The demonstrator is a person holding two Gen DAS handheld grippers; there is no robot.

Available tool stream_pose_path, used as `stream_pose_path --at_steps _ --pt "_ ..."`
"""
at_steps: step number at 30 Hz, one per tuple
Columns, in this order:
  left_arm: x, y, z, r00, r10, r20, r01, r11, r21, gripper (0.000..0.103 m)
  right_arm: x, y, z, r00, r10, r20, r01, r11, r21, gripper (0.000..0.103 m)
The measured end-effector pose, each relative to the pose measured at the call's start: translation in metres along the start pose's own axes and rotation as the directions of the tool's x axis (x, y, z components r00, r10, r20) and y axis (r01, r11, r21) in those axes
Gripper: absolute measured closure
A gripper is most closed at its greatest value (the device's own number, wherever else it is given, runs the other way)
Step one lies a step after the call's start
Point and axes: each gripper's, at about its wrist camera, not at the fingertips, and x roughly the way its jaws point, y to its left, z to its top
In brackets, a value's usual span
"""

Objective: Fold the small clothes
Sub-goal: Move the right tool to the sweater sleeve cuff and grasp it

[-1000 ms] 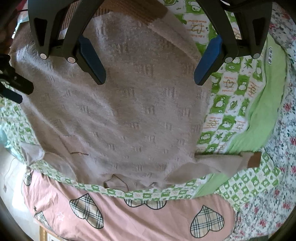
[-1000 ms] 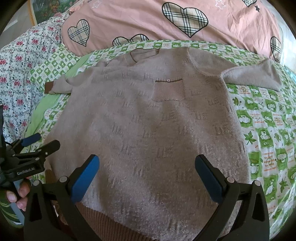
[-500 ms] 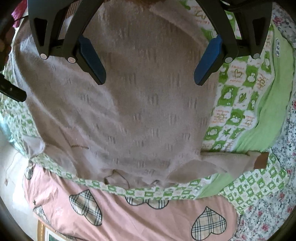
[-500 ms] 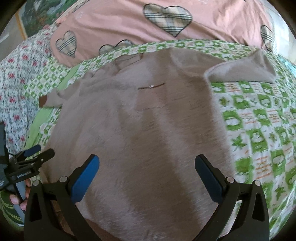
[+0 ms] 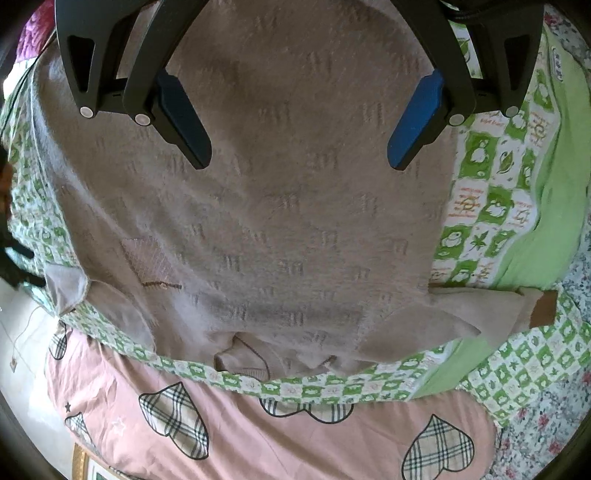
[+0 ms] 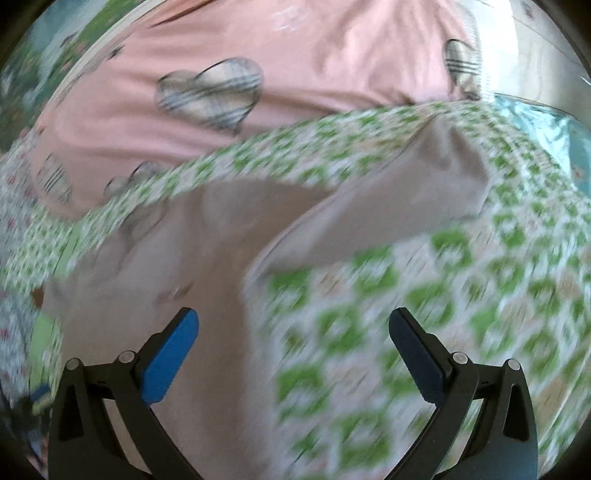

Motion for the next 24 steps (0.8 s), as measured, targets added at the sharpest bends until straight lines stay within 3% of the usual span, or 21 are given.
stream_pose_path --at_steps 5,9,14,17,19,20,22,24 --pt "0.013 -0.004 0.009 1.0 -0.007 -0.015 0.007 1.0 0.011 0.006 0.044 -0.039 0.063 0.994 -0.101 0.033 0.099 0.993 0.06 0.009" --pt "0.027 -0.006 0.015 0.998 -0.03 -0.049 0.03 1.0 -0.008 0.006 0.084 -0.068 0.102 0.987 -0.161 0.012 0.157 0.977 0.144 0.014" --pt "0.044 -0.008 0.02 0.996 -0.039 -0.08 0.038 0.999 -0.009 0.006 0.126 -0.085 0.127 0.975 -0.221 -0.039 0.224 0.959 0.174 0.025" --pt "0.048 -0.008 0.021 0.996 -0.043 -0.078 0.042 0.999 -0.016 0.007 0.139 -0.095 0.129 0.958 -0.279 -0.059 0.285 0.942 0.175 0.05" --pt "0.048 -0.008 0.02 0.996 -0.053 -0.072 0.052 0.998 -0.021 0.007 0.135 -0.097 0.13 0.963 -0.266 -0.036 0.268 0.948 0.169 0.089" --pt "0.048 -0.008 0.021 0.996 -0.059 -0.068 0.058 0.998 -0.022 0.007 0.132 -0.096 0.13 0.971 -0.236 -0.029 0.238 0.957 0.168 0.095" --pt "0.046 -0.007 0.021 0.995 -0.071 -0.063 0.069 0.997 -0.027 0.007 0.123 -0.086 0.127 0.973 -0.232 -0.003 0.23 0.964 0.137 0.095" --pt "0.044 -0.007 0.021 0.995 -0.078 -0.06 0.075 0.996 -0.04 0.007 0.111 -0.073 0.123 0.985 -0.168 0.027 0.164 0.98 0.117 0.096"
